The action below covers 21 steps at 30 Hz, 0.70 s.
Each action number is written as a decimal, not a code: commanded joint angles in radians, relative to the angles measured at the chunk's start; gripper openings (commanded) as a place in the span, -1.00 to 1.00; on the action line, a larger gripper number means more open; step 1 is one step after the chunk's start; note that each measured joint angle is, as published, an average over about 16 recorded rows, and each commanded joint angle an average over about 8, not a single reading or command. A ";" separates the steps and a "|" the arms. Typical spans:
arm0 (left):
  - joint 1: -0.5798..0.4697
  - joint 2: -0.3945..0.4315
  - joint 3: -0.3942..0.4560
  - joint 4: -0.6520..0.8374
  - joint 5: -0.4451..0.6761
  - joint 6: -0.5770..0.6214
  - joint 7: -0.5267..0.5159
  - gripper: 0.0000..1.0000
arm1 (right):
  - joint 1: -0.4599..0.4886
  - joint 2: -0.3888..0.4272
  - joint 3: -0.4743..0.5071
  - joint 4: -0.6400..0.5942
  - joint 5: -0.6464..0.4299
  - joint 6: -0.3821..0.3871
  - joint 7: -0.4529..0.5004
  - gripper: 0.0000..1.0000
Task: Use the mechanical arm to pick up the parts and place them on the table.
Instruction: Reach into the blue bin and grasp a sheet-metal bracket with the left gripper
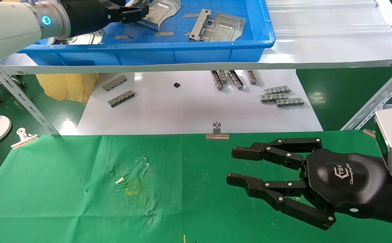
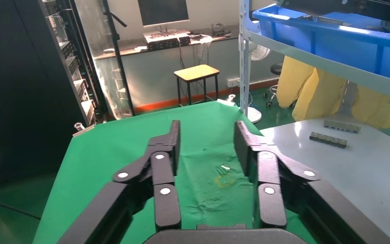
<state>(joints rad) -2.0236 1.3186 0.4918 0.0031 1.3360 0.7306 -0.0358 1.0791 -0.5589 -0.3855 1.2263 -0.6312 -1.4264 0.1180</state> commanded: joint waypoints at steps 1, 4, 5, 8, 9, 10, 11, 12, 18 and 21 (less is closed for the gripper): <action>0.001 0.002 -0.001 -0.001 -0.001 -0.010 -0.003 -1.00 | 0.000 0.000 0.000 0.000 0.000 0.000 0.000 1.00; 0.002 0.002 0.001 -0.005 0.002 -0.016 -0.001 -1.00 | 0.000 0.000 0.000 0.000 0.000 0.000 0.000 1.00; 0.002 0.002 0.002 -0.005 0.003 -0.018 0.000 -1.00 | 0.000 0.000 0.000 0.000 0.000 0.000 0.000 1.00; 0.002 0.003 0.005 -0.007 0.007 -0.021 0.002 -1.00 | 0.000 0.000 0.000 0.000 0.000 0.000 0.000 1.00; 0.002 0.003 0.006 -0.008 0.008 -0.021 0.003 -1.00 | 0.000 0.000 0.000 0.000 0.000 0.000 0.000 1.00; 0.002 0.003 0.006 -0.008 0.009 -0.021 0.003 -1.00 | 0.000 0.000 0.000 0.000 0.000 0.000 0.000 1.00; 0.002 0.003 0.007 -0.009 0.009 -0.022 0.003 -1.00 | 0.000 0.000 0.000 0.000 0.000 0.000 0.000 1.00; 0.003 0.003 0.007 -0.009 0.009 -0.022 0.003 -1.00 | 0.000 0.000 0.000 0.000 0.000 0.000 0.000 1.00; 0.000 0.001 0.001 -0.022 0.001 -0.019 0.014 -1.00 | 0.000 0.000 0.000 0.000 0.000 0.000 0.000 1.00; -0.007 -0.006 -0.007 -0.035 -0.010 -0.006 0.028 -1.00 | 0.000 0.000 0.000 0.000 0.000 0.000 0.000 1.00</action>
<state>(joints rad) -2.0325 1.3053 0.4823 -0.0336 1.3216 0.7466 -0.0027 1.0791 -0.5589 -0.3855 1.2263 -0.6312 -1.4264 0.1180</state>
